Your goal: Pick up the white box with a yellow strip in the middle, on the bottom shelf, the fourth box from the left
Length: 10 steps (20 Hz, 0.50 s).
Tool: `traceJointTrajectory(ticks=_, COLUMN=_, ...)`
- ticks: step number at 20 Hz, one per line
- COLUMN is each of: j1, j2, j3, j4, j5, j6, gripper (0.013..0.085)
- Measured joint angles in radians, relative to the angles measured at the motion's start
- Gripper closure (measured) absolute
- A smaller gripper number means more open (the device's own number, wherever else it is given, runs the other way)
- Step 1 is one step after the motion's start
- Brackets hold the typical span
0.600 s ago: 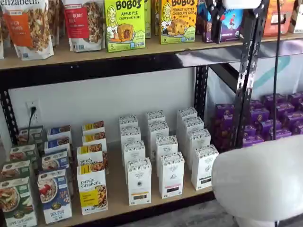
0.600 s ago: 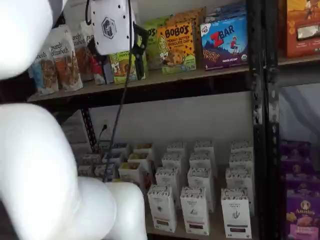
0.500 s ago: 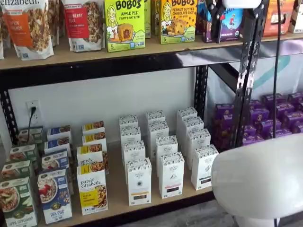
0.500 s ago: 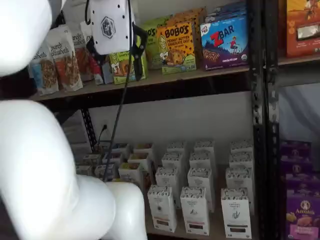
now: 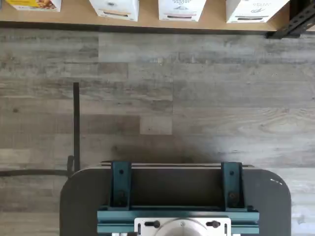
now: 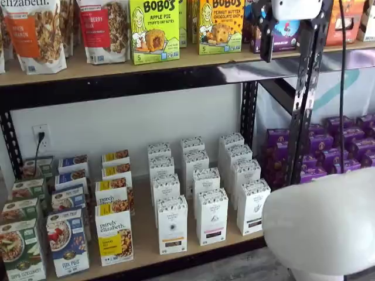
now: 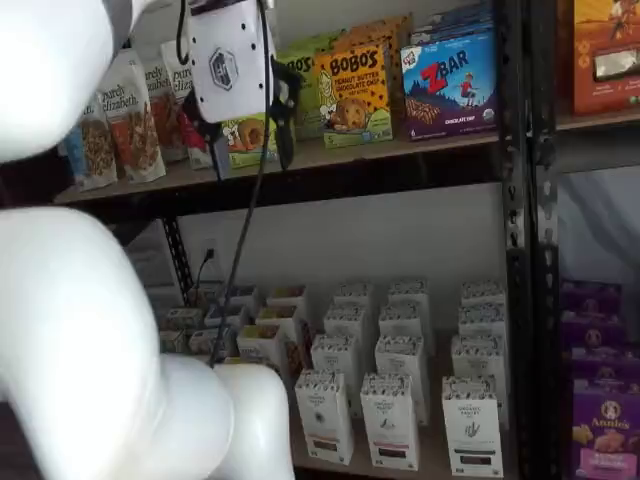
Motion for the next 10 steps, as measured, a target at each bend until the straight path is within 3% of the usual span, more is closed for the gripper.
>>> traceJointTrajectory(ticks=10, j1=0.097, j2=-0.031, j3=0.229, j4=-0.037, j5=-0.246, j6=0.092, gripper=0.013)
